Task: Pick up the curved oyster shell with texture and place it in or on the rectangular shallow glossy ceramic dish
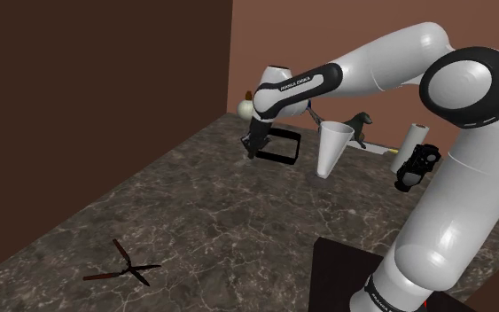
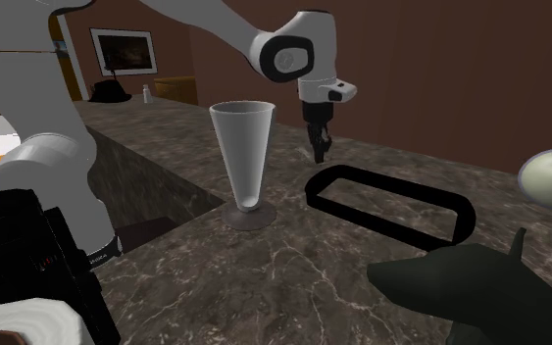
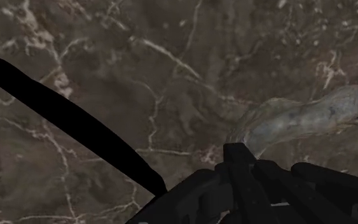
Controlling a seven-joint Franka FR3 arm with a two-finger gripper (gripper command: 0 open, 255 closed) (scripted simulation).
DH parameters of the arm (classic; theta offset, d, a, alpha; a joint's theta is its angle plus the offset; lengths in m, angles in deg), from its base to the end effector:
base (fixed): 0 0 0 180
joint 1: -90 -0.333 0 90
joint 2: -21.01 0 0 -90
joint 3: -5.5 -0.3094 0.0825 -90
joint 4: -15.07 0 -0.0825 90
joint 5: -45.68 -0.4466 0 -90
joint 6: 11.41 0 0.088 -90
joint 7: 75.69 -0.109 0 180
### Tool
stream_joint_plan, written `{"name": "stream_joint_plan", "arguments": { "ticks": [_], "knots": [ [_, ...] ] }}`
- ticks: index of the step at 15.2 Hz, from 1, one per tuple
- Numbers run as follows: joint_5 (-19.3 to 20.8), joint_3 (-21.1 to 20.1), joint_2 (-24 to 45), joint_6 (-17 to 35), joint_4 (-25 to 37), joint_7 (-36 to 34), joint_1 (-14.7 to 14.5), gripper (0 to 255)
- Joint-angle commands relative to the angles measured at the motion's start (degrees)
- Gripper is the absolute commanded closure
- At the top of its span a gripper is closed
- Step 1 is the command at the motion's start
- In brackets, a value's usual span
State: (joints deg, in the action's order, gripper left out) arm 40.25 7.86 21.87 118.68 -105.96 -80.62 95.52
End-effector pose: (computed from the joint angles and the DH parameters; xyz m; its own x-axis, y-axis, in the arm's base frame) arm 0.6072 -0.0815 0.3800 0.9510 -0.2792 0.1329 -0.2687 -0.9589 -0.0915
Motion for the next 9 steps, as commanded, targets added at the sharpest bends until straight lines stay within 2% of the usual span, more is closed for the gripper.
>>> {"name": "stream_joint_plan", "arguments": {
  "ticks": [1,3,4,9],
  "knots": [
    [0.0,0.0,0.0,0.0,0.0,0.0,0.0,0],
    [11.0,-1.4,2.6,-3.5,5.8,-11.6,-2.0,0],
    [12.5,-1.5,3.1,-4.2,6.7,-13.1,-2.4,0],
    [12.7,-1.2,5.1,-0.8,5.3,-13.2,-2.3,0]
  ]
}}
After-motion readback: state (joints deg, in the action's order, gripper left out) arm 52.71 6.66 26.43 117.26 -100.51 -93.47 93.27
